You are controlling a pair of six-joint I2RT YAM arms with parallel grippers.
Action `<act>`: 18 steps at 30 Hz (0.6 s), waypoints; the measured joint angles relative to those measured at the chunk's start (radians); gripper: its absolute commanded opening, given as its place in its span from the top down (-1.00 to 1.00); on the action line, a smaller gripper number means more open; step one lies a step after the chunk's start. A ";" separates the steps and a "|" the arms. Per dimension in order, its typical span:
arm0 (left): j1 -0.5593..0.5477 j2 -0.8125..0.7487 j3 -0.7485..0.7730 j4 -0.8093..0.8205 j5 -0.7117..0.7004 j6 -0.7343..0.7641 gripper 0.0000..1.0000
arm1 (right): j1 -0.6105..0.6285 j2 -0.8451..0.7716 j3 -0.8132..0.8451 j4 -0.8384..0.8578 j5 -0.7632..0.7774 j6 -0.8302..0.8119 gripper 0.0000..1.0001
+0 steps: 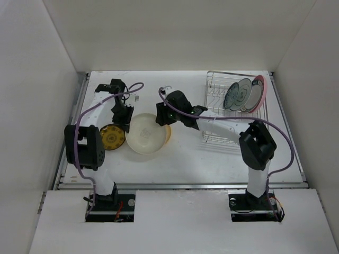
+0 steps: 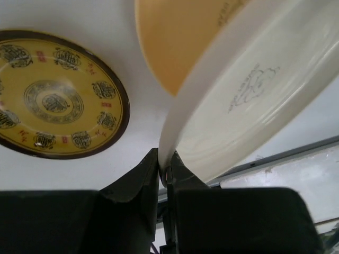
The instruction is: Unload the plates from the dish rack
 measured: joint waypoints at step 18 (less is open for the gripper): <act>-0.006 0.322 0.192 0.011 0.008 -0.027 0.64 | -0.024 -0.254 -0.023 -0.172 0.307 0.109 -0.57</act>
